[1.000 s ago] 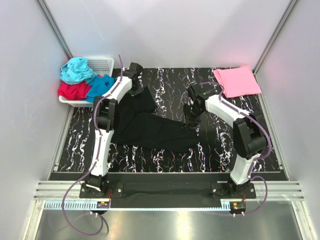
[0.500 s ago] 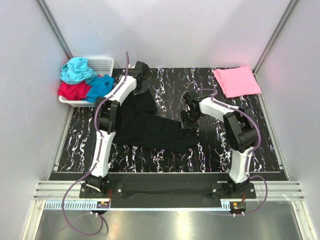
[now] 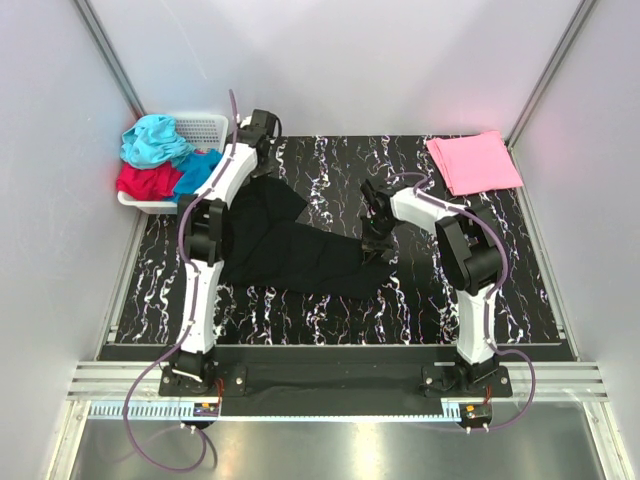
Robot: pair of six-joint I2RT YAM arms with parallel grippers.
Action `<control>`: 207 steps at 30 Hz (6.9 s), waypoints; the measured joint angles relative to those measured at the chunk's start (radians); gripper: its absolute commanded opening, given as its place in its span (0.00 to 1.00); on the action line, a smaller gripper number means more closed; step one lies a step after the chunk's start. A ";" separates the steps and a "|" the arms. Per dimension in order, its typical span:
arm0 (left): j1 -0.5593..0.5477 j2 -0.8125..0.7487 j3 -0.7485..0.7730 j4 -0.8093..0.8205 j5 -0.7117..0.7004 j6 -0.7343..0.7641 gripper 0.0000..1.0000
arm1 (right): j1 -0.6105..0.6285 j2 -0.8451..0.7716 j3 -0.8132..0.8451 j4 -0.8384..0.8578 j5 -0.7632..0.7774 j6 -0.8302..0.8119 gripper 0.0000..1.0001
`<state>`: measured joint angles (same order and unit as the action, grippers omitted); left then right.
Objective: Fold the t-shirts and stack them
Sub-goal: Flatten the tshirt out
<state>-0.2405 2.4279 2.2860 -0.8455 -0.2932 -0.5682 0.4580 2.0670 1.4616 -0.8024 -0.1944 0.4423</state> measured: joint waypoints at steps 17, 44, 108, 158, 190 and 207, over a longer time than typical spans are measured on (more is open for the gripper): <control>0.051 -0.052 0.005 -0.023 -0.014 0.000 0.00 | -0.335 0.006 0.127 -0.020 0.366 0.167 0.00; 0.058 -0.283 0.070 -0.014 0.105 0.055 0.00 | -0.340 -0.291 0.230 -0.002 0.429 0.051 0.00; -0.108 -0.452 -0.119 0.060 0.087 0.204 0.00 | -0.260 0.467 0.854 -0.164 0.121 -0.018 0.40; -0.108 -0.452 -0.155 0.032 0.091 0.206 0.00 | -0.182 0.199 0.998 -0.222 0.336 -0.180 0.45; -0.108 -0.452 -0.197 0.032 0.095 0.206 0.00 | -0.227 0.602 1.125 -0.127 0.272 -0.258 0.59; -0.108 -0.452 -0.202 0.032 0.095 0.206 0.00 | -0.209 0.510 0.932 -0.103 0.255 -0.225 0.00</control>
<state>-0.3485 1.9755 2.0838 -0.8135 -0.1986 -0.3622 0.2489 2.5771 2.3936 -0.9058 0.0605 0.2169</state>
